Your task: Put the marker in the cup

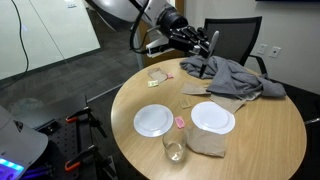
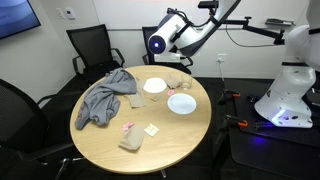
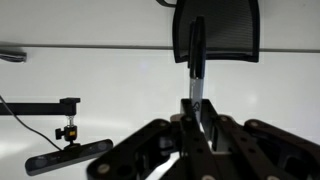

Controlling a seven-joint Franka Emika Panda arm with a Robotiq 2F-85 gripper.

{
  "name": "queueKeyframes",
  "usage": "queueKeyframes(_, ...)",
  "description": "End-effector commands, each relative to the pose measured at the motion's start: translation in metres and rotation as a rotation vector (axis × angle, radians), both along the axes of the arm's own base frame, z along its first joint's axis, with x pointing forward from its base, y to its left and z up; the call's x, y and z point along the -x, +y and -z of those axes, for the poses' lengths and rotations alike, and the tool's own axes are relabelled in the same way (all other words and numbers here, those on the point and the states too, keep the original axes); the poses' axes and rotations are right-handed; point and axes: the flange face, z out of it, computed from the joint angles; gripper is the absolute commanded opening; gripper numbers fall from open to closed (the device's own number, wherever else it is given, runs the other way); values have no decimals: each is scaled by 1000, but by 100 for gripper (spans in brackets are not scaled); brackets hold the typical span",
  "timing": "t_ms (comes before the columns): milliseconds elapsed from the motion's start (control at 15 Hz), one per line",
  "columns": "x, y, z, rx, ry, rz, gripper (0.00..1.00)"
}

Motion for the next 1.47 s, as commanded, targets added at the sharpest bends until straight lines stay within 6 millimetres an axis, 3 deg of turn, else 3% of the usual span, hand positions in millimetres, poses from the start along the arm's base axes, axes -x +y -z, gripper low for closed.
queueKeyframes(0,8,-12,9,27,6,76,3)
queueKeyframes(333,19,-25,28,23,40,152,3)
queueKeyframes(733,35,-23,58,14,48,214,3)
queueKeyframes(800,26,-25,54,2,63,182,14)
queueKeyframes(1200,30,-23,63,6,68,188,14)
queueKeyframes(1267,29,-25,60,13,56,199,3)
queueKeyframes(1400,32,-29,58,24,42,205,3)
